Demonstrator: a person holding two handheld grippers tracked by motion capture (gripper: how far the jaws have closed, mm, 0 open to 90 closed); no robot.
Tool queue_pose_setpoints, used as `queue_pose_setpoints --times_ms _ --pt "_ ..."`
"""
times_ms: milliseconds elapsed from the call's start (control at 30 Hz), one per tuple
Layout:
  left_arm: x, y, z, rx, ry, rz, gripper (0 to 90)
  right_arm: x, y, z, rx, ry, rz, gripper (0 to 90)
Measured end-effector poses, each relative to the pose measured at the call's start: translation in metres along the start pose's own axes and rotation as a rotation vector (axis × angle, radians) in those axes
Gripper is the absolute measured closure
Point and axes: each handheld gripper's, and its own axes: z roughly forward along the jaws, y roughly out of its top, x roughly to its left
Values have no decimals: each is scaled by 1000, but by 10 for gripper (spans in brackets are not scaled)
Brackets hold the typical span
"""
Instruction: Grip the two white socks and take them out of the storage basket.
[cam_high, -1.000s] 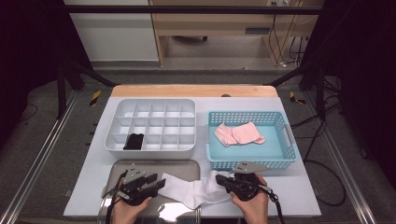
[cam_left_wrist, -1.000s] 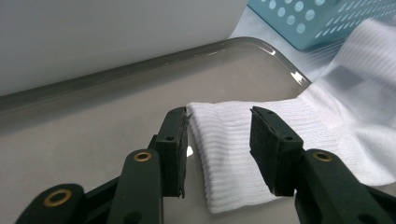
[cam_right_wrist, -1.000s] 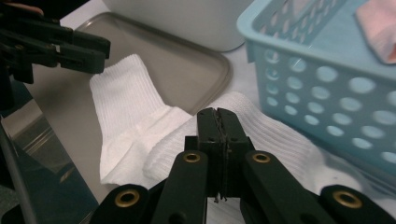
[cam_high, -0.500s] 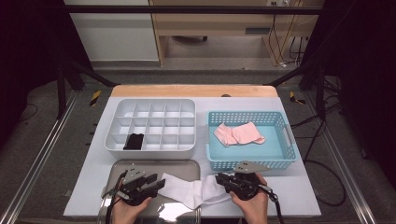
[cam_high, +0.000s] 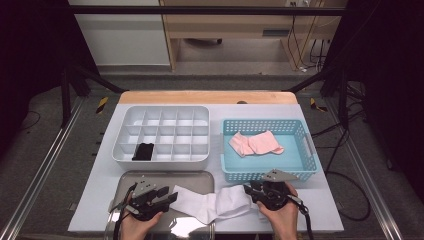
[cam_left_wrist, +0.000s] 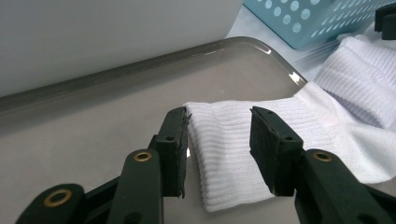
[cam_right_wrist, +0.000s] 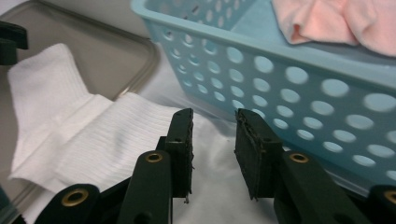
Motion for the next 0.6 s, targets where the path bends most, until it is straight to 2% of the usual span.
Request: queue_pose_setpoints --times_ms 100,200,300,367,467,600 --pt "-1 0 1 3 0 -2 563 10 1 -1 -10 30 -29 663" --pt "-1 -1 2 7 -2 4 563 22 0 6 2 63 -62 632" --pt "-2 -1 2 12 -4 6 563 36 -2 20 20 107 -87 572" --pt "-2 -1 2 15 -6 6 563 42 -3 29 41 112 -97 562" --pt "-2 -2 4 17 -2 7 563 45 -8 37 72 95 -118 607" --pt "-3 -4 7 34 1 14 564 46 -12 39 77 44 -140 756"
